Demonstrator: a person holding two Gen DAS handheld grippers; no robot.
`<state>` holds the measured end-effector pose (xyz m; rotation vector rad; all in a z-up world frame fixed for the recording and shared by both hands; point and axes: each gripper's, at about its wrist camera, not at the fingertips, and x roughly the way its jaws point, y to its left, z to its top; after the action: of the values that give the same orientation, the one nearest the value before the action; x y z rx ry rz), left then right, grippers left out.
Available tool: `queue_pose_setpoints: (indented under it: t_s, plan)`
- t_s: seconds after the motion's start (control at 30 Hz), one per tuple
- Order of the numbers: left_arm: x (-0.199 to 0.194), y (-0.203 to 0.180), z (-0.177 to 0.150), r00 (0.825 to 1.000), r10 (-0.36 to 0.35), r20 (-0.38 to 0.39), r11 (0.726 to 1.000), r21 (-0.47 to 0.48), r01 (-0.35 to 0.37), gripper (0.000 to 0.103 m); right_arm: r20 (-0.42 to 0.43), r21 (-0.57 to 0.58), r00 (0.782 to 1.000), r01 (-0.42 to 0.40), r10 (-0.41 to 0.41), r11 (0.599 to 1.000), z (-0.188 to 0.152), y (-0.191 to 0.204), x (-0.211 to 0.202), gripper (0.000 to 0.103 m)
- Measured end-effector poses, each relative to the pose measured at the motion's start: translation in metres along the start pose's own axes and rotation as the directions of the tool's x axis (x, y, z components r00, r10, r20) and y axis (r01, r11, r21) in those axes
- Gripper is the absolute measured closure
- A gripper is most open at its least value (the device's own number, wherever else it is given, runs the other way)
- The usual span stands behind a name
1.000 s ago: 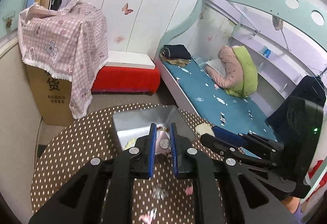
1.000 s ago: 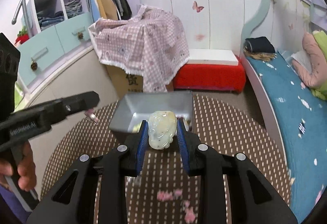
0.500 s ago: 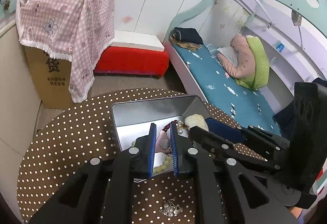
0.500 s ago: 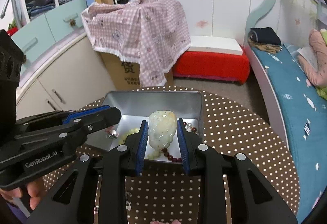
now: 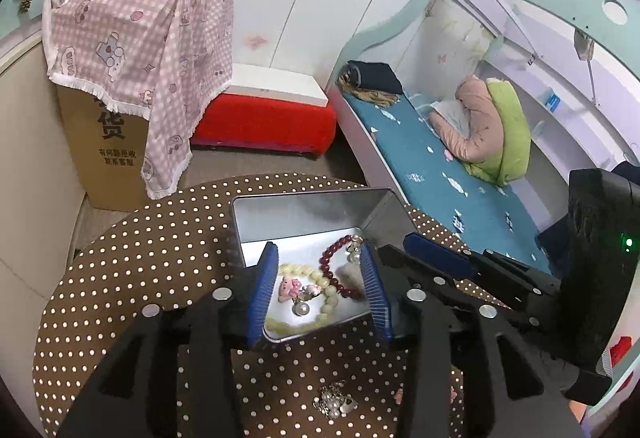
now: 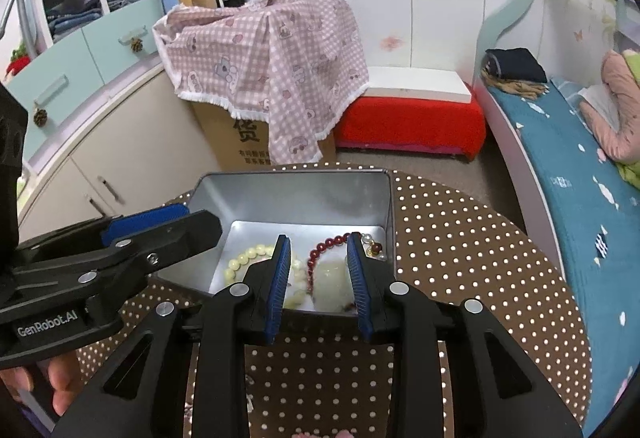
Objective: Organize jewelry
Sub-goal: 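Move both tools back over the pink charms on the table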
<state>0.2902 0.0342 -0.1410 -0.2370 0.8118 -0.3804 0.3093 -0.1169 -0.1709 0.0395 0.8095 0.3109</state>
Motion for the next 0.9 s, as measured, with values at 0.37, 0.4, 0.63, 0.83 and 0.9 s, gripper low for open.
queue_pose_setpoints:
  t_s: [0.37,0.4,0.63,0.83,0.9]
  plan:
    - [-0.070,-0.022,-0.020,0.991,0.029,0.131,0.998,0.058,-0.037,0.038,0.079,-0.011,0.997,0.002,-0.001,1.000,-0.011,0.004,-0.066,0.058]
    - [-0.074,-0.023,-0.024,0.990,0.037,0.137,0.997,0.063,-0.046,0.037,0.083,-0.012,0.997,0.006,-0.005,1.000,-0.014,0.004,-0.071,0.058]
    - [-0.083,-0.017,-0.074,0.993,0.076,0.089,0.994,0.074,-0.083,0.036,0.065,0.015,0.997,0.043,-0.044,0.999,-0.056,-0.011,-0.098,0.054]
    - [-0.069,-0.004,-0.109,0.996,0.089,0.007,0.995,0.040,-0.089,0.036,0.015,0.060,0.998,0.067,-0.068,0.996,-0.093,-0.027,-0.098,0.054]
    - [-0.065,-0.002,-0.117,0.995,0.099,-0.009,0.994,0.043,-0.098,0.036,-0.007,0.064,0.997,0.077,-0.076,0.995,-0.104,-0.031,-0.095,0.054]
